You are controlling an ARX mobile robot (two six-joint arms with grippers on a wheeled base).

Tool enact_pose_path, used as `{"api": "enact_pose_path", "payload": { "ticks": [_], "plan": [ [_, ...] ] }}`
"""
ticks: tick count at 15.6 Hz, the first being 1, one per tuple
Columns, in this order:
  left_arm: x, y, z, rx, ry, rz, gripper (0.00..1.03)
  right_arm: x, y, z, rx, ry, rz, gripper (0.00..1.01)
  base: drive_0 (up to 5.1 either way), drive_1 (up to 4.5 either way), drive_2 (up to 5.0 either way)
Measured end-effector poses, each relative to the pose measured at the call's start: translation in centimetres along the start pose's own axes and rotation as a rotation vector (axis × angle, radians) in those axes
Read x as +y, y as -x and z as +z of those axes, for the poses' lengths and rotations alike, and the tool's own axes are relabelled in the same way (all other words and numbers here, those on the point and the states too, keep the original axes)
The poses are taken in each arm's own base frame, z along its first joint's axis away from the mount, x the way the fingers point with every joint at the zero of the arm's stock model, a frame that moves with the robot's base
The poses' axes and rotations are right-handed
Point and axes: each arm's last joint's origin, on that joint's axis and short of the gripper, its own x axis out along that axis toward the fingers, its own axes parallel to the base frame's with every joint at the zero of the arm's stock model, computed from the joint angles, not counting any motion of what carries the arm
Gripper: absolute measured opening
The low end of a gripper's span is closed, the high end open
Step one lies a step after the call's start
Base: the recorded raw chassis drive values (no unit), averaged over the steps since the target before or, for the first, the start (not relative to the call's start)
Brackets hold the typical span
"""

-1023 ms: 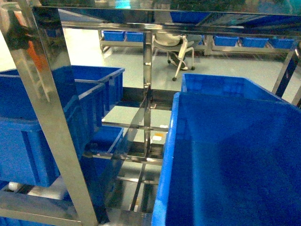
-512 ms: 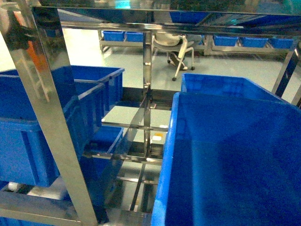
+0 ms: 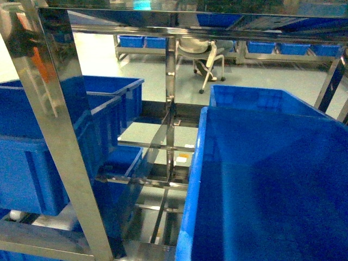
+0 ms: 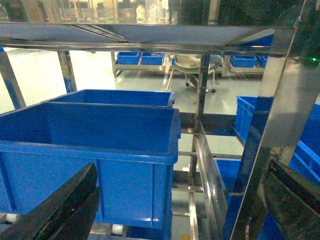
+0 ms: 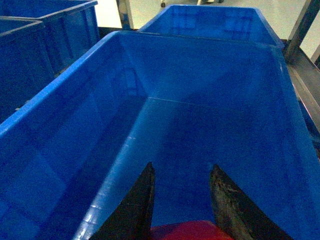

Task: Pick red block from blue box to shelf

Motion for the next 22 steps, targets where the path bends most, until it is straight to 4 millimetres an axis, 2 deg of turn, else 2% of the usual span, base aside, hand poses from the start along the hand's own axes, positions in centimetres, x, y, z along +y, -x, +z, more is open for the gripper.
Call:
{"api": "enact_pose_path", "payload": {
  "ticks": [5,7,8,9,14,15,16,18,22],
  "plan": [
    [0.0,0.0,0.0,0.0,0.0,0.0,0.98,0.6,-3.7,0.5,-0.023,0.02,-0.024,0.27,0.0,0.0,0.0],
    [0.0,0.0,0.0,0.0,0.0,0.0,0.98,0.9,-4.9,0.1,-0.012,0.027,-0.031,0.27,0.0,0.0,0.0],
    [0.0,0.0,0.0,0.0,0.0,0.0,0.98,1.0,-5.2,-0.1,-0.016,0.028,-0.037,0.33,0.0,0.0,0.0],
    [0.0,0.0,0.0,0.0,0.0,0.0,0.98,1.0,-5.5,-0.3,-0.024,0.028,-0.05,0.48,0.0,0.0,0.0],
    [0.0,0.0,0.0,0.0,0.0,0.0,0.98,0.9,-5.5,-0.2,-0.03,0.028,-0.061,0.91,0.0,0.0,0.0],
    [0.0,0.0,0.0,0.0,0.0,0.0,0.98,0.9,-5.0,-0.1,-0.025,0.028,-0.062,1.0,0.0,0.0,0.0],
    [0.0,0.0,0.0,0.0,0.0,0.0,0.98,0.9,-4.1,0.2,-0.028,0.027,-0.067,0.97,0.0,0.0,0.0],
    [0.0,0.0,0.0,0.0,0.0,0.0,0.98,0.9,-1.4,1.1,-0.046,0.018,-0.08,0.98,0.0,0.0,0.0],
    [0.0,0.0,0.0,0.0,0.0,0.0,0.98,0.4,2.3,2.1,-0.039,-0.002,-0.113,0.98,0.0,0.0,0.0]
  ]
}}
